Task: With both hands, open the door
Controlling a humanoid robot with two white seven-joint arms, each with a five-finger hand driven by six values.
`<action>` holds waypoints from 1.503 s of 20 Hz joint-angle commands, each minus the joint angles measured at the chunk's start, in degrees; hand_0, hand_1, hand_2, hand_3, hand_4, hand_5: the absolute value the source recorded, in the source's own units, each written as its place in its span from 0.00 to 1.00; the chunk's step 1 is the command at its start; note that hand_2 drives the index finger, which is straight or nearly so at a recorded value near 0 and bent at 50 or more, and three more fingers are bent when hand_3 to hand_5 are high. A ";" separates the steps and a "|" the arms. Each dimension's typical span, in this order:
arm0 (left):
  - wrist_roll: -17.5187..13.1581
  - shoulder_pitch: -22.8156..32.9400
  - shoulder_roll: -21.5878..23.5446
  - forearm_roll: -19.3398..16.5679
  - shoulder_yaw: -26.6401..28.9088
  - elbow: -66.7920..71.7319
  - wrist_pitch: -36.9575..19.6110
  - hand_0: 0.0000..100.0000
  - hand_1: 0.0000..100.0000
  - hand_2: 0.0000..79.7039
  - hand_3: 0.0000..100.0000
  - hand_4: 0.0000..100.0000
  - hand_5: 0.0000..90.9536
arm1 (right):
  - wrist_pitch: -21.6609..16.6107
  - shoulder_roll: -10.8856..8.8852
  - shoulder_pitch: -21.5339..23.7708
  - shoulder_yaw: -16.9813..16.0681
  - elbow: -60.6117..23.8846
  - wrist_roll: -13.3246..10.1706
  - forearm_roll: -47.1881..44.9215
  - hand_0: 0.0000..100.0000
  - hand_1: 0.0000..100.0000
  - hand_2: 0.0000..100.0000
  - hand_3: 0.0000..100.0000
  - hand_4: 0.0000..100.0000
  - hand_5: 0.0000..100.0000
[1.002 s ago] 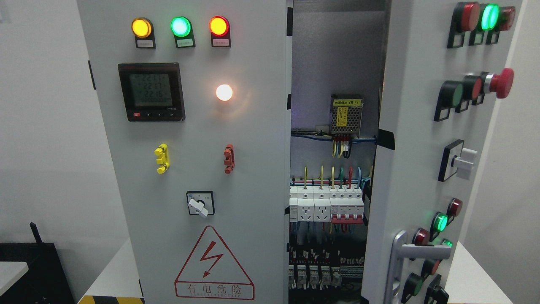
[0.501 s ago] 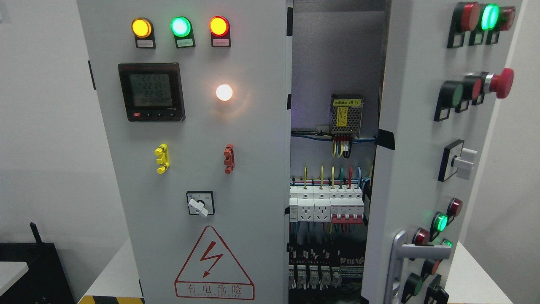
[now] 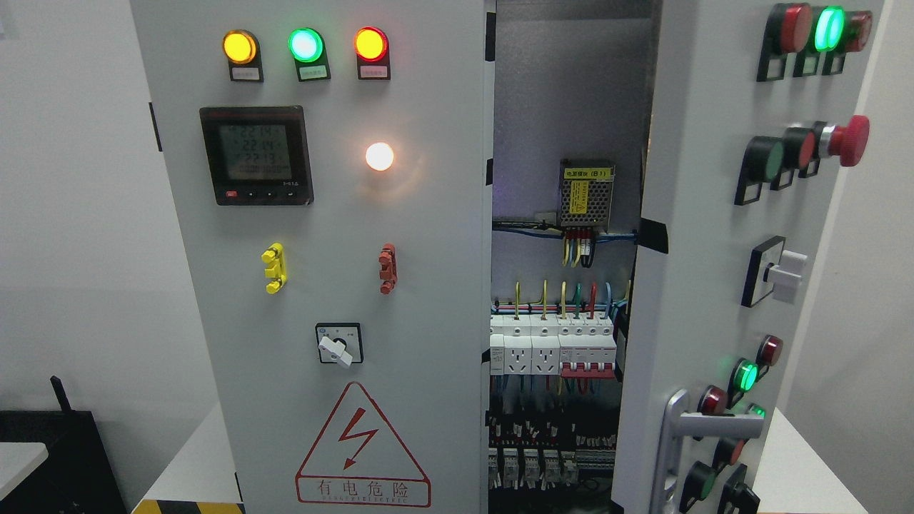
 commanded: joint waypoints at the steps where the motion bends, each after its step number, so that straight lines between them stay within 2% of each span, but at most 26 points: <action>1: 0.01 0.01 0.00 -0.07 0.00 0.00 0.07 0.00 0.00 0.00 0.00 0.00 0.00 | -0.03 0.01 0.00 0.00 0.00 0.03 0.00 0.38 0.00 0.00 0.00 0.00 0.00; 15: -0.16 -1.31 0.18 0.01 -0.44 -0.79 0.07 0.00 0.00 0.00 0.00 0.00 0.00 | -0.03 0.01 0.00 0.00 0.00 0.03 0.00 0.38 0.00 0.00 0.00 0.00 0.00; 17: -2.35 1.31 0.35 0.28 0.52 -11.09 0.16 0.00 0.00 0.00 0.00 0.00 0.00 | -0.03 0.01 0.00 0.00 0.00 -0.06 0.00 0.38 0.00 0.00 0.00 0.00 0.00; 18: -5.76 6.81 0.79 1.58 1.40 -22.91 0.68 0.00 0.00 0.00 0.00 0.00 0.00 | -0.03 0.01 0.00 0.00 0.00 0.03 0.00 0.38 0.00 0.00 0.00 0.00 0.00; 19: -10.32 13.39 1.31 4.73 1.76 -38.08 0.69 0.00 0.00 0.00 0.00 0.00 0.00 | -0.03 0.01 0.00 0.00 0.00 0.03 0.00 0.38 0.00 0.00 0.00 0.00 0.00; 20: -14.89 19.72 3.58 10.50 1.93 -55.55 0.86 0.00 0.00 0.00 0.00 0.00 0.00 | -0.03 0.01 0.00 0.00 0.00 0.03 0.00 0.38 0.00 0.00 0.00 0.00 0.00; 21: -16.58 23.70 6.82 15.17 1.50 -65.29 0.95 0.00 0.00 0.00 0.00 0.00 0.00 | -0.03 0.01 0.00 0.00 0.00 0.03 0.00 0.38 0.00 0.00 0.00 0.00 0.00; 22: -16.86 28.17 9.81 22.01 1.41 -74.96 0.77 0.00 0.00 0.00 0.00 0.00 0.00 | -0.03 0.01 0.00 0.00 0.00 -0.06 0.00 0.38 0.00 0.00 0.00 0.00 0.00; 24: -16.86 33.12 17.18 37.03 3.07 -89.41 0.43 0.00 0.00 0.00 0.00 0.00 0.00 | -0.03 0.01 0.00 0.00 0.00 0.03 0.00 0.38 0.00 0.00 0.00 0.00 0.00; 26: -17.04 36.82 27.81 52.23 10.16 -95.87 0.07 0.00 0.00 0.00 0.00 0.00 0.00 | -0.03 0.01 0.00 0.00 0.00 0.03 0.00 0.38 0.00 0.00 0.00 0.00 0.00; 28: -17.48 38.84 38.53 69.36 16.93 -97.73 -0.02 0.00 0.00 0.00 0.00 0.00 0.00 | -0.03 0.01 0.00 0.00 0.00 0.03 0.00 0.38 0.00 0.00 0.00 0.00 0.00; 30: -19.66 43.05 47.77 83.62 25.45 -97.65 -0.02 0.00 0.00 0.00 0.00 0.00 0.00 | -0.03 0.01 0.00 0.00 0.00 -0.06 0.00 0.38 0.00 0.00 0.00 0.00 0.00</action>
